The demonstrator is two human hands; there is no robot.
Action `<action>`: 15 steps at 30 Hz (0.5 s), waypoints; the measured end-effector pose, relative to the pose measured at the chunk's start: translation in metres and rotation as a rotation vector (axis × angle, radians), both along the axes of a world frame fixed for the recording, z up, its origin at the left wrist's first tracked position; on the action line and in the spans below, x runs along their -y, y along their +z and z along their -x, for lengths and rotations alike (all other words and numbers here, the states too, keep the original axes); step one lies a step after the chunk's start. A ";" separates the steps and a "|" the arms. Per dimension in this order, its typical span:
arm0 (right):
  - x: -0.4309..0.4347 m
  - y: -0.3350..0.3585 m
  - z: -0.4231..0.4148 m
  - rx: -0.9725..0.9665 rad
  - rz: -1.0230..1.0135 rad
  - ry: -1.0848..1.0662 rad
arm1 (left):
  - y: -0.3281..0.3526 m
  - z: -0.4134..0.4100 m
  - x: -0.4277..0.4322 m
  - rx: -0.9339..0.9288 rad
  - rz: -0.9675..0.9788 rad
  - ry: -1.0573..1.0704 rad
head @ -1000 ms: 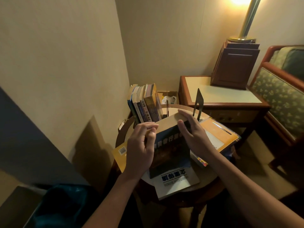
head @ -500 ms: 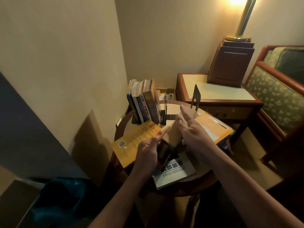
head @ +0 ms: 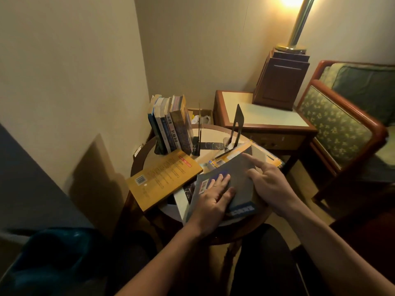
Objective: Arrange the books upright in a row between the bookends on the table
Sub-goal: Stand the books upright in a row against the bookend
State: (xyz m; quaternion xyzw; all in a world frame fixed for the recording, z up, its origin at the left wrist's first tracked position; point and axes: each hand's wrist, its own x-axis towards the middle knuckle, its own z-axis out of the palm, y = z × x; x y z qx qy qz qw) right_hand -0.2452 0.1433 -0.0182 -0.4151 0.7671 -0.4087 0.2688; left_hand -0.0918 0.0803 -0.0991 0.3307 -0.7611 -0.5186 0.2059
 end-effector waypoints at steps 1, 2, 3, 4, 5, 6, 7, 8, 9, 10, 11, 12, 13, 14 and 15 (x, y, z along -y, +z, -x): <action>0.000 0.002 0.000 -0.011 0.014 0.002 | -0.001 0.000 0.001 -0.002 0.004 0.007; 0.000 0.004 0.000 -0.025 0.027 0.002 | -0.002 0.001 0.003 -0.006 0.009 0.010; 0.001 0.006 -0.001 -0.051 0.040 0.004 | -0.002 0.000 0.007 -0.011 0.015 0.010; 0.002 0.009 -0.001 -0.092 0.055 0.008 | -0.001 0.000 0.011 -0.010 0.027 0.012; 0.003 0.013 -0.003 -0.140 0.072 0.016 | 0.001 -0.001 0.017 -0.013 0.039 0.012; 0.004 0.018 -0.004 -0.176 0.099 0.030 | 0.004 -0.003 0.024 -0.020 0.053 0.010; 0.004 0.024 -0.005 -0.192 0.129 0.048 | 0.009 -0.004 0.031 -0.032 0.068 0.005; 0.006 0.031 -0.006 -0.193 0.163 0.066 | 0.015 -0.005 0.039 -0.042 0.096 0.008; 0.008 0.039 -0.007 -0.195 0.199 0.084 | 0.021 -0.006 0.050 -0.041 0.131 0.022; 0.013 0.047 -0.007 -0.208 0.240 0.095 | 0.029 -0.007 0.061 -0.035 0.170 0.039; 0.019 0.055 -0.007 -0.244 0.282 0.094 | 0.036 -0.008 0.075 -0.034 0.197 0.057; 0.027 0.063 -0.005 -0.299 0.327 0.080 | 0.043 -0.009 0.087 -0.044 0.216 0.066; 0.037 0.069 -0.003 -0.353 0.370 0.061 | 0.050 -0.009 0.099 -0.057 0.239 0.080; 0.050 0.075 0.000 -0.397 0.413 0.041 | 0.056 -0.009 0.111 -0.079 0.269 0.094; 0.061 0.080 0.002 -0.432 0.445 0.031 | 0.062 -0.010 0.123 -0.098 0.305 0.110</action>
